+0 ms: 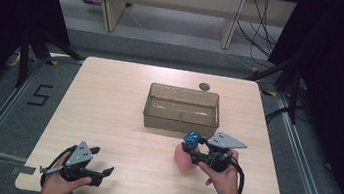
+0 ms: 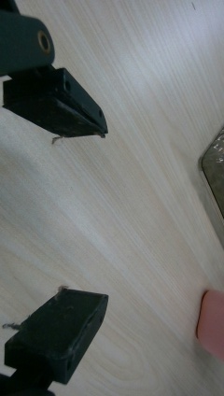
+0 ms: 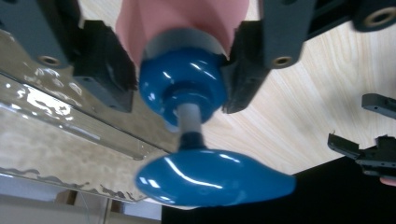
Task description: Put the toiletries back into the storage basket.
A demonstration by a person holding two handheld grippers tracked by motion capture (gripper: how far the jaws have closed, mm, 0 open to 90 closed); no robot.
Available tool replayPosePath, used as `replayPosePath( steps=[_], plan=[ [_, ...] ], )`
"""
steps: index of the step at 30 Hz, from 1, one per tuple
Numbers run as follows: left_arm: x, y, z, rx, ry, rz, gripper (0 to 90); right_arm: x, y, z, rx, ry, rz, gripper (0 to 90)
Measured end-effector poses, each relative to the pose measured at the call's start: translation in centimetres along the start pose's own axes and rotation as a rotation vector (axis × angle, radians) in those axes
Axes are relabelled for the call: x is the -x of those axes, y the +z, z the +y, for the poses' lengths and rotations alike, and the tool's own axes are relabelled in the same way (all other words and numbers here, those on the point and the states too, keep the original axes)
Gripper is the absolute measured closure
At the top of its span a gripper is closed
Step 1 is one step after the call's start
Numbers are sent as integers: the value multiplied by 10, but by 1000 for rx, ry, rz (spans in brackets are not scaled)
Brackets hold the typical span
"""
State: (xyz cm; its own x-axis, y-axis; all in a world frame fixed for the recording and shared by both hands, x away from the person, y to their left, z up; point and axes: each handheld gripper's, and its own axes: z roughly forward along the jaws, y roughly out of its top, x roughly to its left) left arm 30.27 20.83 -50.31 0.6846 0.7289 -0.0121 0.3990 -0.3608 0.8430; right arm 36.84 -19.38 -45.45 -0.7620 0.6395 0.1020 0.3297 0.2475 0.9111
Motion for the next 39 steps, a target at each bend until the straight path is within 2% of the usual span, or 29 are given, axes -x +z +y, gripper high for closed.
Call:
replayPosePath(
  steps=[2, 3, 5, 6, 7, 8, 10, 11, 12, 13, 14, 18, 19, 20, 22, 24, 27, 28, 29, 31, 32, 34, 36, 37, 38, 39],
  plan=[
    [1, 0, 0, -6, 3, 0, 152, -1, -1, 1, -1, -41, -33, 500],
    [0, 1, 0, -3, 2, -2, 152, -3, -1, 2, -14, -33, -23, 511],
    [0, 1, 0, -2, 6, -3, 152, -5, -1, 3, -6, -67, -50, 526],
    [0, 1, 0, -3, 6, -2, 152, -7, 1, 3, 6, -64, -50, 530],
    [0, 1, 0, -3, 6, -2, 152, -10, 1, 4, -15, -44, -54, 531],
    [1, 1, 0, 3, 2, -2, 152, -10, -1, 5, -13, -67, -82, 532],
    [0, 0, 0, 4, -1, -1, 153, -13, 1, 5, -20, -32, -90, 533],
    [0, 0, 0, 4, -1, -1, 152, -11, 2, 6, -4, -59, -84, 533],
    [0, 0, 0, -1, -3, 5, 153, -11, 1, 7, -12, -55, -96, 533],
    [-2, 1, -1, 5, 5, 1, 152, -10, 2, 7, 5, -61, -96, 533],
    [-1, 1, -1, -1, -1, -4, 152, -10, 0, 9, -1, -47, -96, 533],
    [-1, 0, 0, -5, -4, 7, 153, -10, -1, 16, 30, -69, -97, 533],
    [-1, 0, 0, 0, 2, 6, 153, -10, -3, 21, 29, -73, -115, 534],
    [-1, 0, -1, 13, -6, -3, 153, -11, -3, 23, 38, -48, -105, 534],
    [-1, 0, -1, 14, -7, 0, 153, -9, -5, 29, 36, -64, -98, 533],
    [-2, 0, -1, 13, -8, 1, 153, -10, -7, 31, 29, -57, -102, 533],
    [-2, -1, -1, 12, -7, 3, 153, -7, -10, 39, 34, -65, -107, 534],
    [-2, 0, -1, 17, -9, 2, 153, -6, -12, 44, 45, -42, -105, 534],
    [-2, 0, -1, 17, -9, 2, 153, -4, -14, 46, 37, -51, -100, 534],
    [-3, 0, -1, 9, -1, 4, 153, -3, -14, 48, 44, -39, -95, 534],
    [-1, 0, -1, 13, -9, 2, 153, 0, -16, 53, 53, -47, -111, 534],
    [-1, 0, -1, 15, -9, 2, 153, 0, -17, 55, 45, -35, -110, 534],
    [-1, 0, -1, 15, -9, 2, 154, 3, -17, 58, 46, -47, -126, 534],
    [-1, 0, -1, 13, -10, 0, 154, 5, -16, 61, 57, -38, -119, 534],
    [-2, 0, -1, 12, -8, -1, 154, 5, -18, 62, 43, -29, -126, 534],
    [-2, 0, -1, 9, -2, 1, 154, 7, -17, 64, 51, -44, -131, 534]
  ],
)
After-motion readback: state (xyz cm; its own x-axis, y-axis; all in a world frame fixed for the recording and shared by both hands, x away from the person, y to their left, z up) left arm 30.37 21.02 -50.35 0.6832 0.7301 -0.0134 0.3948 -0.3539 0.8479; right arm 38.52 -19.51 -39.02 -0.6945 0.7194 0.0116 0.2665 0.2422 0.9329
